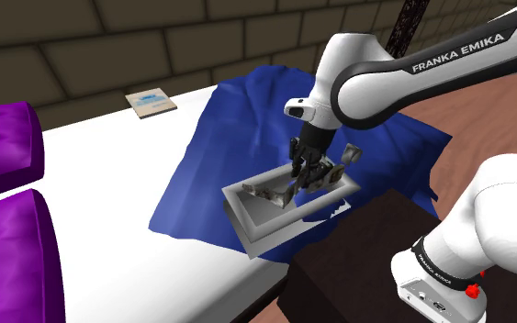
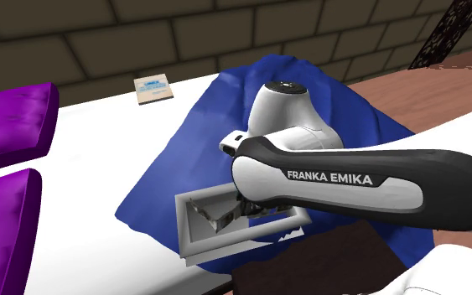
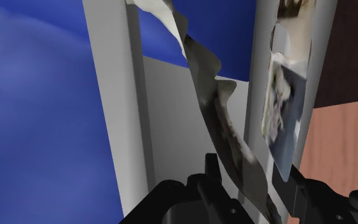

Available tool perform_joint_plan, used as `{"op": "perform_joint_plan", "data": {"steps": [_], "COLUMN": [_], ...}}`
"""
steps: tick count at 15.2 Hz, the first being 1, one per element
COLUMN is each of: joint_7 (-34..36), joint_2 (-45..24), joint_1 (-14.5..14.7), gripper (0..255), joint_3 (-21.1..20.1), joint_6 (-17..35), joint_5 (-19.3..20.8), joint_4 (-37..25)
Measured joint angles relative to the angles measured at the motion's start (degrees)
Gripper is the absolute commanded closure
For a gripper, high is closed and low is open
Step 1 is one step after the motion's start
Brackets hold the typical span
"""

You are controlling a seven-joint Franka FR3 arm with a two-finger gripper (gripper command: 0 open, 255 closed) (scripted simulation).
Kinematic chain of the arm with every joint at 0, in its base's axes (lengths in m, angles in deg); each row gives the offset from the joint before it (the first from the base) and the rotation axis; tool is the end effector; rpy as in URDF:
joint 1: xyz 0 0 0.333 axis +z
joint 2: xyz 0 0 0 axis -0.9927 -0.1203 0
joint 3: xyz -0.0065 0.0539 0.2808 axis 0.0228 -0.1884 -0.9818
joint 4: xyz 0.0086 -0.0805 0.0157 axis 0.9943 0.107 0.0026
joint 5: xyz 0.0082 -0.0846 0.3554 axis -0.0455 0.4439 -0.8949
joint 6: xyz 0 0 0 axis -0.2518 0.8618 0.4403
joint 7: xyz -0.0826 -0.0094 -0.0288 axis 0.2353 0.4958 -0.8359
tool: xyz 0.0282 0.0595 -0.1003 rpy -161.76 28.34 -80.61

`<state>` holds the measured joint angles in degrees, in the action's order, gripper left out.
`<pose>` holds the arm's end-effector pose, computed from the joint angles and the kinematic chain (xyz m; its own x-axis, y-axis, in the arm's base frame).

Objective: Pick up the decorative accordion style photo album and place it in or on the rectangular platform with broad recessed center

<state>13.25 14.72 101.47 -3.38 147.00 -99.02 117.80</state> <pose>0.3402 0.1405 0.3453 0.1896 0.9605 0.2038 0.9809 -0.1760 -0.0834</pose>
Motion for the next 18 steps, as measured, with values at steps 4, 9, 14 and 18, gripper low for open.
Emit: {"op": "perform_joint_plan", "data": {"steps": [4,9,14,18], "joint_7": [0.0,0.5,1.0,1.0], "joint_2": [0.0,2.0,4.5,4.5], "joint_1": [0.0,-0.5,-1.3,-1.4], "gripper": [0,0,0,0], "joint_3": [0.0,0.3,1.0,1.1], "joint_6": [0.0,-3.0,-8.4,-8.7], "joint_5": [0.0,0.8,2.2,2.3], "joint_4": [0.0,-1.0,-3.9,-4.1]}}
